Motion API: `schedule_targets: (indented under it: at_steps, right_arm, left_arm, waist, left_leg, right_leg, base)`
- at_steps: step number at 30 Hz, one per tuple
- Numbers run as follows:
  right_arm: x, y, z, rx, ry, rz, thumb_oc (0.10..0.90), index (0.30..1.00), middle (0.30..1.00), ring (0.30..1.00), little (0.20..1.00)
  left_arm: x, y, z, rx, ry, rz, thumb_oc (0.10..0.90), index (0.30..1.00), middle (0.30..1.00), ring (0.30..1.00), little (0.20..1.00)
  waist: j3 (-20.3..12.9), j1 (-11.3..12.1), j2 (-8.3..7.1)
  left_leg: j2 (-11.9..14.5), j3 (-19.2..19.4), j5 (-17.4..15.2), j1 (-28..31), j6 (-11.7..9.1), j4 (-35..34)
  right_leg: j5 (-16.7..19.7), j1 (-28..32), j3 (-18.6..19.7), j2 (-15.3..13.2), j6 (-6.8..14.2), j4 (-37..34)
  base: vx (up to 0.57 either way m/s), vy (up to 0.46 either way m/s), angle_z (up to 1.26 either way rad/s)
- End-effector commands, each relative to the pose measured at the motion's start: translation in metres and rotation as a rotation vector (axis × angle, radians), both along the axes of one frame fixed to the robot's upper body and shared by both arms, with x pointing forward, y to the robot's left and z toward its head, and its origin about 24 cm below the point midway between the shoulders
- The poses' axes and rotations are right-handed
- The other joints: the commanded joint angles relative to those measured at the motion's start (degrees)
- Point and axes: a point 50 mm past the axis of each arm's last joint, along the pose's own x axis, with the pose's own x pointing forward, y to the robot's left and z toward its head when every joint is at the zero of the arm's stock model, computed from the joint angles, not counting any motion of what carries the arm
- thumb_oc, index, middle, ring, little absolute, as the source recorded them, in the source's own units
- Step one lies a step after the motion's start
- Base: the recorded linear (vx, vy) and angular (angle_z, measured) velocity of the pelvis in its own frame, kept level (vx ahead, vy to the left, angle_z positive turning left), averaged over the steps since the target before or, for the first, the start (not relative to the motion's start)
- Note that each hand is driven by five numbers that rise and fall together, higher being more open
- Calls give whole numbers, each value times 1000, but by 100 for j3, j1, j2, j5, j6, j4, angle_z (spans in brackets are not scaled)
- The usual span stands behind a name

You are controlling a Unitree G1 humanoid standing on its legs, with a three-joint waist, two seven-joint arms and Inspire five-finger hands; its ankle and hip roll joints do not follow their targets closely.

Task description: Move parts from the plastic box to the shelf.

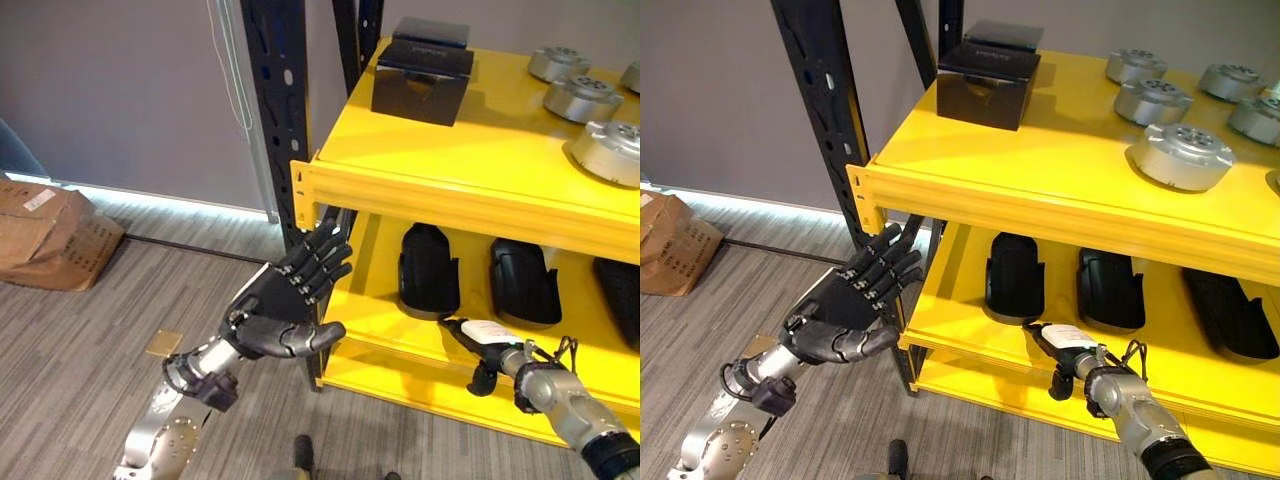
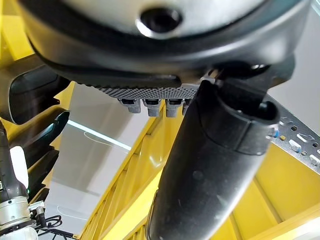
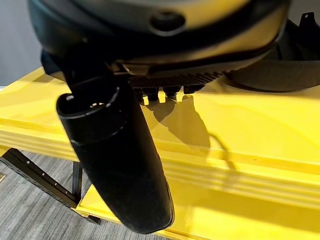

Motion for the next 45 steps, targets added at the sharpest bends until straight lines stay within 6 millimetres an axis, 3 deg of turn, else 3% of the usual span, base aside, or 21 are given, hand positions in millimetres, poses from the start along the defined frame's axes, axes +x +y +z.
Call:
schedule_targets:
  at_steps: [1,14,45]
  right_arm:
    - [39,0,25,-56,-103,-47,900,1000,1000,1000,1000]
    - [46,2,20,-7,-94,-87,900,1000,1000,1000,1000]
    - [67,17,32,81,-130,-103,900,1000,1000,1000,1000]
  left_arm:
    - [12,-9,42,-15,-254,-49,900,1000,1000,1000,1000]
    - [11,-10,37,-20,-240,-66,900,1000,1000,1000,1000]
    - [14,-16,37,-49,-218,-92,900,1000,1000,1000,1000]
  waist:
    - [-42,344,-16]
    - [-34,448,59]
    - [-27,579,86]
  left_leg:
    - [439,72,-1055,731,-288,2]
    - [464,35,-1038,741,-297,28]
    - [436,-31,-1048,734,-288,69]
  right_leg:
    - [-211,-348,-333,-7,-71,245]
    - [-242,-319,-404,-15,-100,289]
    - [-249,-307,-454,-36,-120,330]
  base:
    - [0,0,0]
    - [5,0,1]
    - [1,0,0]
